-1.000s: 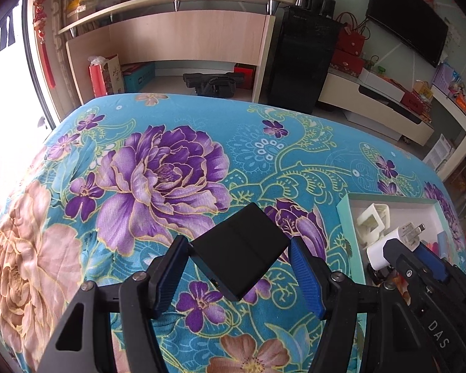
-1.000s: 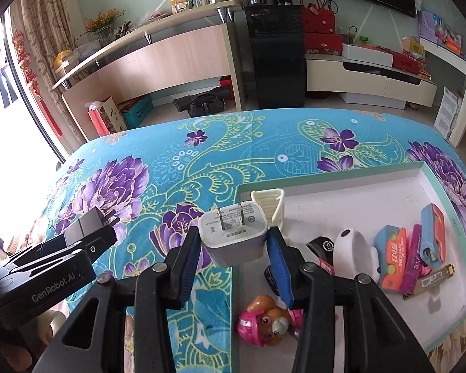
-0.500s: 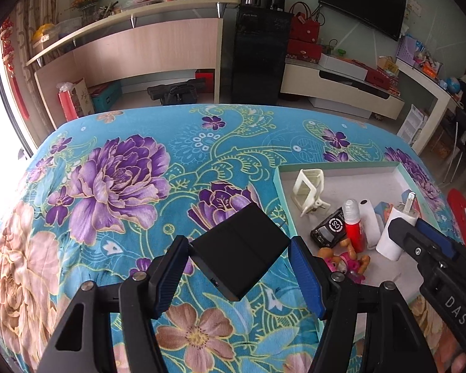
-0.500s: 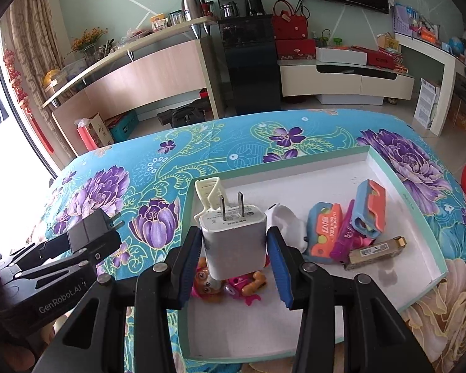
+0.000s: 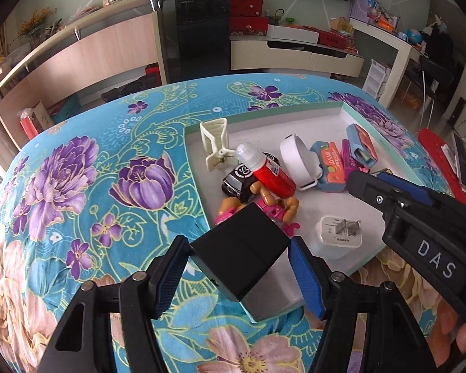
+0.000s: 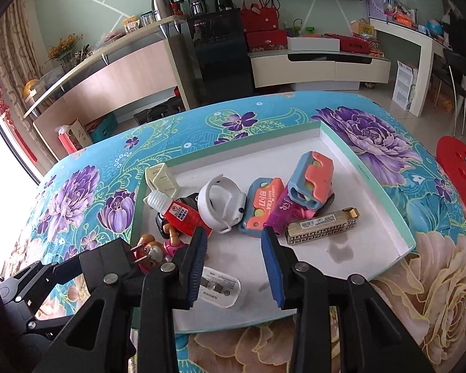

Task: Organize rigid objects
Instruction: 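Lower both chargers into the tray and open both tools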

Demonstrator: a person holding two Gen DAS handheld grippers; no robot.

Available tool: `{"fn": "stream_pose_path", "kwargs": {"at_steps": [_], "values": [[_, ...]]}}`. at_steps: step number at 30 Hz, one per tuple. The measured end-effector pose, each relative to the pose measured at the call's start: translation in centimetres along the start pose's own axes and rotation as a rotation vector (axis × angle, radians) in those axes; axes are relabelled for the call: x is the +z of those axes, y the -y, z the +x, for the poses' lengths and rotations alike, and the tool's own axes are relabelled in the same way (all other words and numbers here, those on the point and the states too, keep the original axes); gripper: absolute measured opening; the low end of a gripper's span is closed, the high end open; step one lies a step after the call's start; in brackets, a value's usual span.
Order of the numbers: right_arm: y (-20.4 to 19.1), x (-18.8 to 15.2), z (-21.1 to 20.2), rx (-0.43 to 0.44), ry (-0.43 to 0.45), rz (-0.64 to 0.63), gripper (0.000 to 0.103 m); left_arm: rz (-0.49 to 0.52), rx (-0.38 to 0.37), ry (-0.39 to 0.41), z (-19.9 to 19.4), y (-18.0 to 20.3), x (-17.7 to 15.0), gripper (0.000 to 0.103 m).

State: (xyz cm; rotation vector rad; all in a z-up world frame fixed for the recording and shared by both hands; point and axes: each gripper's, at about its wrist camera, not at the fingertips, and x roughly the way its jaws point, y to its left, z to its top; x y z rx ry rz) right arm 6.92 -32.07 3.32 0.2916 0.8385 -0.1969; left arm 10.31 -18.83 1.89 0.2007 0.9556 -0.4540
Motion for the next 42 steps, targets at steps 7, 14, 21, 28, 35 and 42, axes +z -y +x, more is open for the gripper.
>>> {"fn": "stream_pose_path", "kwargs": {"at_steps": [7,14,21,28,35,42], "values": [[1.3,-0.8,1.0,-0.027,-0.050,0.014,0.037,0.011,-0.016,-0.024,0.8,1.0,-0.5,0.070],[1.6,-1.2,1.1,-0.041,-0.071,0.009,0.038,-0.011,-0.019,-0.020,0.0,0.9,-0.7,0.086],[1.0,-1.9,0.5,-0.054,-0.084,-0.021,0.038,-0.064,-0.008,-0.027,-1.0,-0.9,-1.9,0.086],[-0.2,-3.0,-0.5,-0.058,-0.079,-0.068,0.037,-0.144,0.034,-0.009,-2.4,-4.2,-3.4,0.087],[-1.3,-3.9,-1.2,-0.034,-0.072,-0.071,0.057,-0.206,0.061,0.006,-3.4,-6.7,-4.9,0.100],[-2.3,-4.8,-1.5,-0.055,-0.060,-0.095,0.070,-0.233,0.104,0.018,-3.4,-7.7,-6.1,0.103]]}}
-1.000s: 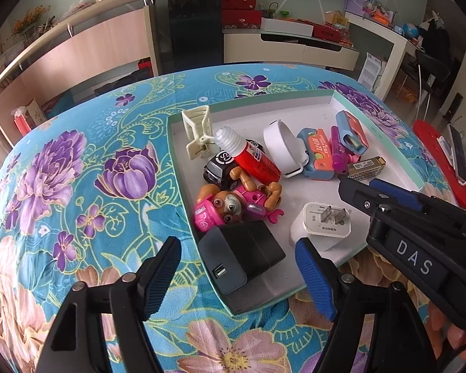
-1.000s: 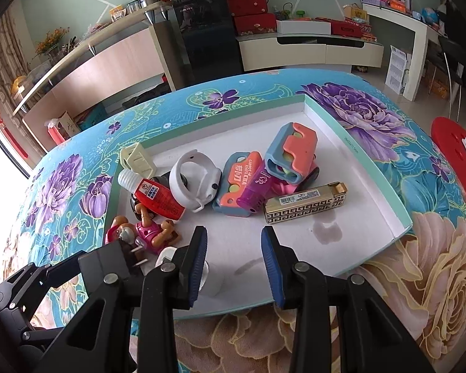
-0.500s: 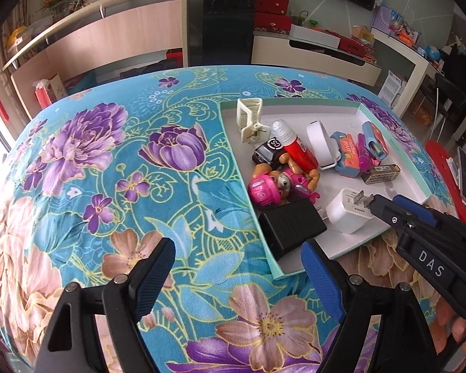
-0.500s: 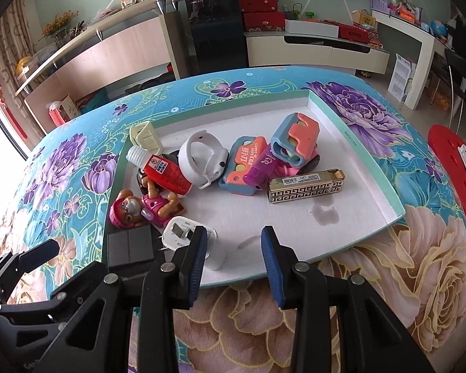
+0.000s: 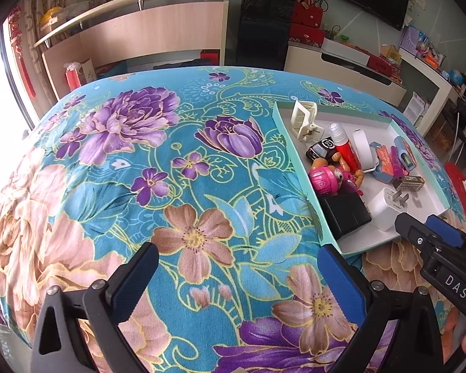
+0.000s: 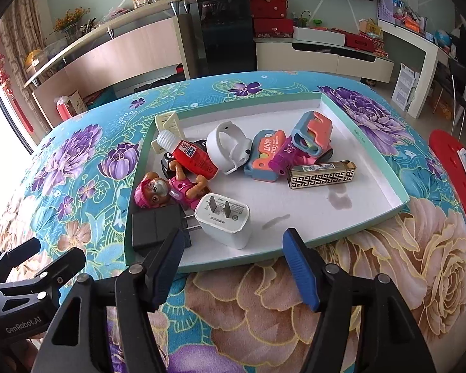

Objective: Organize rigid objects

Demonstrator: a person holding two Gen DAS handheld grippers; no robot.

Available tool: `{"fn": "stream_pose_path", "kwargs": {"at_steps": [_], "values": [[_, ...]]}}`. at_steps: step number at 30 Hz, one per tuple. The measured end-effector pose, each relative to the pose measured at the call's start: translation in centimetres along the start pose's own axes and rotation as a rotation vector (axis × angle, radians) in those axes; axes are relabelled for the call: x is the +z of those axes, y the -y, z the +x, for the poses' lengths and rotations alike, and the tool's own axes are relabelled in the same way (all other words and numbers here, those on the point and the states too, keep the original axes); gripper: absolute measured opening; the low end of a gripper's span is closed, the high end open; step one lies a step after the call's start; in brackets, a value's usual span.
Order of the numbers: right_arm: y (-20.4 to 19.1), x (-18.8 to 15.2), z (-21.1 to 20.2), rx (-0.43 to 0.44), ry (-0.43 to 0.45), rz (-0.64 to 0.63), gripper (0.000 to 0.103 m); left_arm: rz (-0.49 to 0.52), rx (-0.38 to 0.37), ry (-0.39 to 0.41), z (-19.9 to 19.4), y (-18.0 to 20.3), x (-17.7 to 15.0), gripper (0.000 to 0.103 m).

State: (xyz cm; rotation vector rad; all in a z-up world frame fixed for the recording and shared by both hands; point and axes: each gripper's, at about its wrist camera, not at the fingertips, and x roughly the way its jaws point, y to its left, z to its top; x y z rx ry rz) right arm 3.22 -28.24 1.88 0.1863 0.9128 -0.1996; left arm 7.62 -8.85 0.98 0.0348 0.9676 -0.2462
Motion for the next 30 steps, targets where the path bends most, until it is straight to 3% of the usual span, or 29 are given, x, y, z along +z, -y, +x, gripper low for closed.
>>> {"fn": "stream_pose_path", "kwargs": {"at_steps": [9,19,30], "values": [[-0.7,-1.0,0.3,-0.018,-0.010,-0.027,0.090,-0.051,0.068,-0.005,0.5,-2.1,-1.1,0.103],[-2.0,-1.9,-0.1,-0.039,0.007,-0.064,0.097,-0.078,0.101,0.009,0.1,-3.6,-2.1,0.103],[-3.1,-2.5,-0.3,-0.057,0.024,-0.092,0.097,-0.093,0.101,0.046,-0.7,-4.3,-2.7,0.103]]}}
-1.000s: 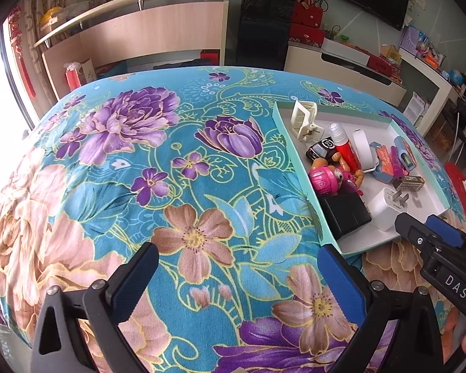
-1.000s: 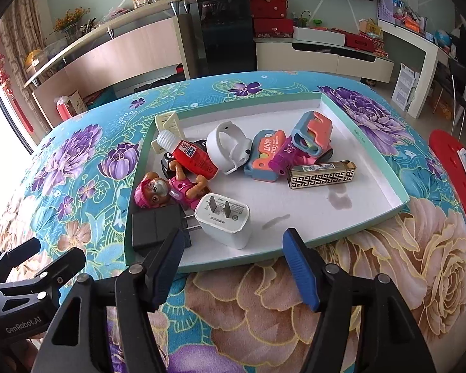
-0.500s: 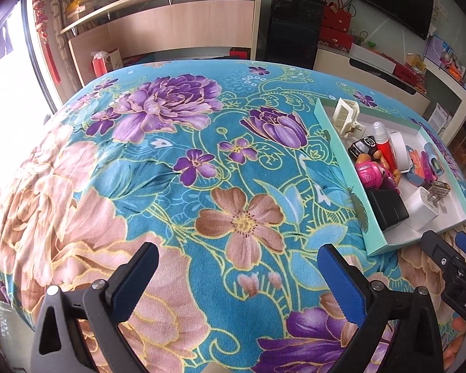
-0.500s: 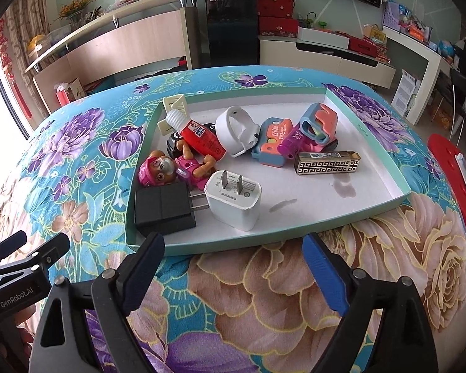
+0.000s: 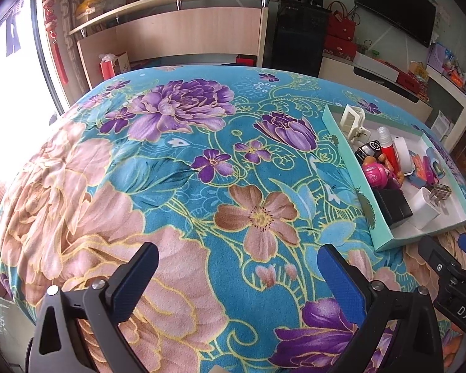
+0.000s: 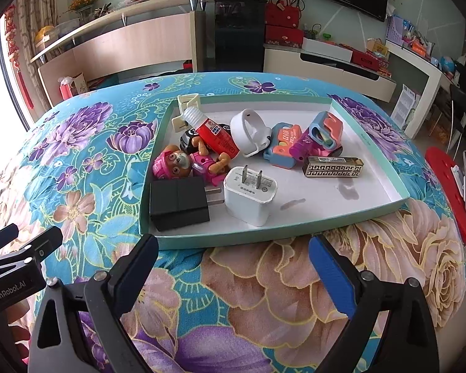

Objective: Organize rigid objects

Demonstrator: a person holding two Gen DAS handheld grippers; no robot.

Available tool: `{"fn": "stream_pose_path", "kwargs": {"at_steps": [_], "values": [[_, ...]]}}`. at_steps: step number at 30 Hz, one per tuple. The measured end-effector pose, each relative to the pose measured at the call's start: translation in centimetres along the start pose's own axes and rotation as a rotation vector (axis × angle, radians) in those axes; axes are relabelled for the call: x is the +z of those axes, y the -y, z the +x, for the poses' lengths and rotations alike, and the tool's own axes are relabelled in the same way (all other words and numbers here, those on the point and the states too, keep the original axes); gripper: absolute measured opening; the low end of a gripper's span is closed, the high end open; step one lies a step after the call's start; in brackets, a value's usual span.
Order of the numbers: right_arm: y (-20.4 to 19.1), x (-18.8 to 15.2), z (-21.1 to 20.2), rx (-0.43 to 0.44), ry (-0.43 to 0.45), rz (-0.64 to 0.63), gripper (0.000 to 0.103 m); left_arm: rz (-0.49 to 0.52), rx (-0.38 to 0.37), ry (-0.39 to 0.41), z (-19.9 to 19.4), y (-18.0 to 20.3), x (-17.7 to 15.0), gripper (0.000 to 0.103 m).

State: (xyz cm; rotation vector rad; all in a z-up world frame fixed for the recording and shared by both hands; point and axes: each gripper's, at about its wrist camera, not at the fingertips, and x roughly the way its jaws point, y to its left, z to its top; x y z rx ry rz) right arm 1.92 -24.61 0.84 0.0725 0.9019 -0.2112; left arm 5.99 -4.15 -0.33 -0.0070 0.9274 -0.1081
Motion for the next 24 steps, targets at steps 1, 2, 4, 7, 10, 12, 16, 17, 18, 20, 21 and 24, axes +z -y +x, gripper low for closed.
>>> {"fn": "stream_pose_path", "kwargs": {"at_steps": [1,2,4,7,10,12,16,17,18,20,21,24], "values": [[-0.04,-0.08,0.06,0.000,-0.001,-0.001,0.097,0.000,0.001,0.001,-0.03,0.00,-0.01,0.103],[-0.10,-0.13,0.12,0.002,-0.002,-0.002,0.097,0.002,0.003,0.001,-0.05,0.03,-0.06,0.103],[-0.26,-0.26,0.28,0.003,-0.008,-0.006,0.097,0.009,0.002,-0.002,-0.02,0.16,-0.16,0.103],[-0.37,-0.35,0.33,0.003,-0.012,-0.011,0.097,0.021,0.007,-0.016,0.16,0.39,-0.35,0.103],[-0.36,-0.40,0.42,0.003,-0.015,-0.009,0.097,0.025,0.011,-0.020,0.20,0.49,-0.47,0.103],[-0.34,-0.42,0.49,0.002,-0.018,-0.007,0.098,0.026,0.014,-0.018,0.12,0.47,-0.46,0.103],[-0.33,-0.45,0.52,0.001,-0.019,-0.007,0.097,0.025,0.017,-0.019,0.13,0.38,-0.44,0.103],[-0.33,-0.45,0.53,0.001,-0.019,-0.007,0.098,0.023,0.019,-0.020,0.15,0.33,-0.44,0.103],[-0.34,-0.45,0.55,0.002,-0.020,-0.007,0.097,0.020,0.022,-0.021,0.18,0.26,-0.43,0.103],[-0.33,-0.45,0.54,0.001,-0.021,-0.006,0.097,0.012,0.023,-0.023,0.22,0.12,-0.44,0.103],[-0.34,-0.47,0.55,0.000,-0.021,-0.006,0.097,0.008,0.020,-0.021,0.20,0.02,-0.42,0.103],[-0.35,-0.48,0.56,0.000,-0.022,-0.006,0.097,0.005,0.020,-0.020,0.19,-0.03,-0.43,0.103]]}}
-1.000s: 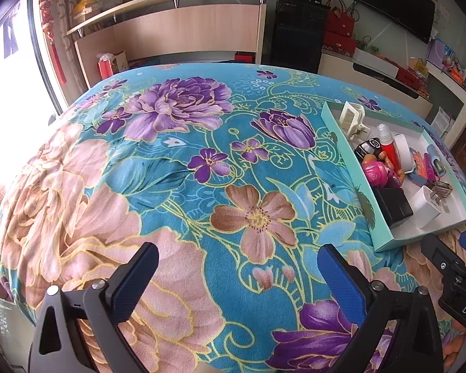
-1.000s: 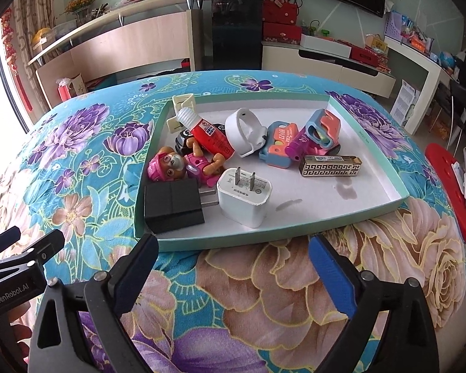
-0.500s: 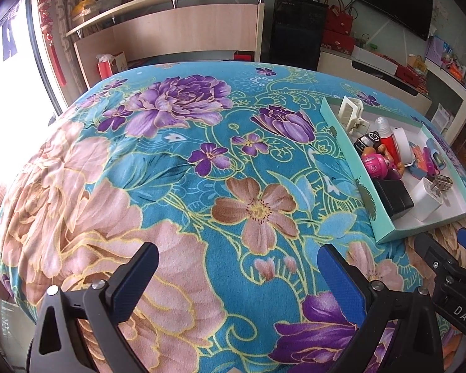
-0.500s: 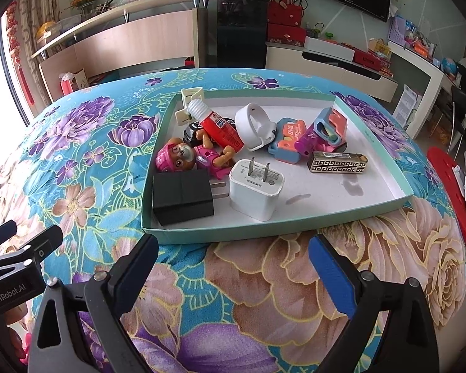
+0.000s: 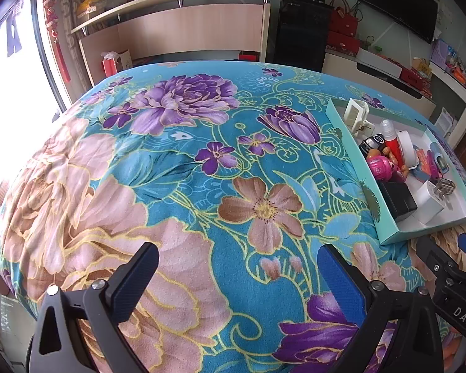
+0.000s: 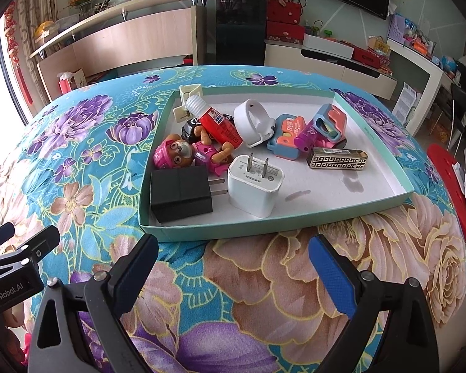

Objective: Organize rigid objects

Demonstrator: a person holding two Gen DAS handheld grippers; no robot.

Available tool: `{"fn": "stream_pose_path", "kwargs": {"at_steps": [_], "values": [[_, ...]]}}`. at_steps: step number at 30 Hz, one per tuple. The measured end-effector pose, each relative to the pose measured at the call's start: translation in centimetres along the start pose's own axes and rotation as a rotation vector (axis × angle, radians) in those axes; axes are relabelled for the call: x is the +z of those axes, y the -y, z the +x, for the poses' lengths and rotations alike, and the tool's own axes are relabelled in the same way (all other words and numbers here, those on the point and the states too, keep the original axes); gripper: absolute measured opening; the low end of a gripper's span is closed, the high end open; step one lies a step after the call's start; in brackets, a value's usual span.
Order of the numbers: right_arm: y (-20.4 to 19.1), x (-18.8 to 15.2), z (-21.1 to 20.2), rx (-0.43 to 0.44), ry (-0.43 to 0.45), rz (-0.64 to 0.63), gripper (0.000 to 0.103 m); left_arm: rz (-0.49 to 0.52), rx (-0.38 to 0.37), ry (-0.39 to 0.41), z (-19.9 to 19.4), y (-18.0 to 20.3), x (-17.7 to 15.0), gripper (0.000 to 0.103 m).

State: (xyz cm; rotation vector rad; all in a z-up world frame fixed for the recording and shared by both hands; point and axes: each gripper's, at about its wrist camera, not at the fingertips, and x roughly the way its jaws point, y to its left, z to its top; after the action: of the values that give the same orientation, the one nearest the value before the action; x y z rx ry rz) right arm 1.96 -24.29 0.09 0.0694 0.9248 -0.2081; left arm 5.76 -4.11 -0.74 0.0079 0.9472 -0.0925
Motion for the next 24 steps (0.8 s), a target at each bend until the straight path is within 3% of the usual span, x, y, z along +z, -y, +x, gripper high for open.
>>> {"fn": "stream_pose_path", "kwargs": {"at_steps": [24], "values": [[-0.17,-0.05,0.13,0.006,-0.006,-0.007,0.098,0.019,0.038,-0.003,-0.17,0.32,-0.12,0.103]]}}
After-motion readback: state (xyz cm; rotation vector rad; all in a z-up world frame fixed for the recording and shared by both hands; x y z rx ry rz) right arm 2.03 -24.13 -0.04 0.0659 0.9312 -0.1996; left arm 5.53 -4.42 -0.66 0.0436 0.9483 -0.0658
